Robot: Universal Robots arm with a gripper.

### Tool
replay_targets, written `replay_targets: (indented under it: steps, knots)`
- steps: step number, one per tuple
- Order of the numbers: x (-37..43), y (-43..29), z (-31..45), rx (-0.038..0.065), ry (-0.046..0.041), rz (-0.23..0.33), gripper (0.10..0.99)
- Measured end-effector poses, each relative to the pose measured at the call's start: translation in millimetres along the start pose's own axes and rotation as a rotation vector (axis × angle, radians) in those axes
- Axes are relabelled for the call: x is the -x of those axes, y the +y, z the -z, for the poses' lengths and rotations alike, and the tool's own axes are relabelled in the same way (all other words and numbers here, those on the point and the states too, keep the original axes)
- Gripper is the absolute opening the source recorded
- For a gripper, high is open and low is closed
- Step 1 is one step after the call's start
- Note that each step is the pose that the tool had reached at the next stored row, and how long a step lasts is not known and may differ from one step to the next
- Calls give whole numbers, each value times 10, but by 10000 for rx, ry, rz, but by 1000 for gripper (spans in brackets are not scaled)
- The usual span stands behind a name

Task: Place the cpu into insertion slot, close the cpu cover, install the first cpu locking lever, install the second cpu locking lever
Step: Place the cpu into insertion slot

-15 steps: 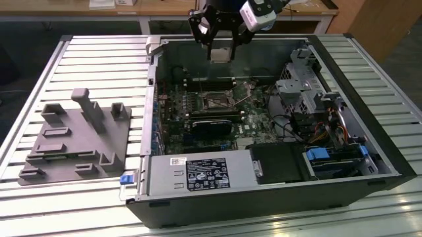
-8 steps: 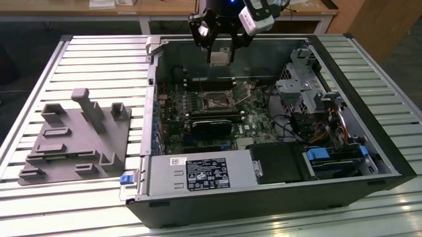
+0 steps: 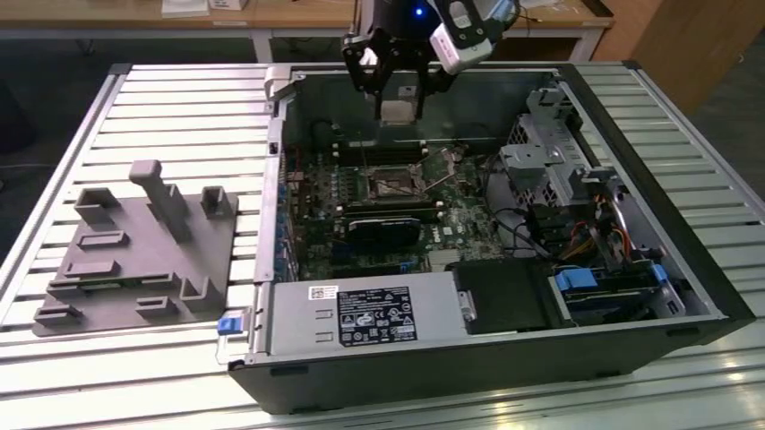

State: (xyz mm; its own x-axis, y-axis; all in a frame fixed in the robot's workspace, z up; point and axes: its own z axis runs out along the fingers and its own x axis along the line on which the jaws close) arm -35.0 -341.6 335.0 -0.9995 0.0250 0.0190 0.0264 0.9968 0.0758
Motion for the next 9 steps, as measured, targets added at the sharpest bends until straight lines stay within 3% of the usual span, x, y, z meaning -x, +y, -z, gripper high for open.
replay_targets:
  steps: [9]
  knots:
    - [3,8,-148,-1,-1,0,537]
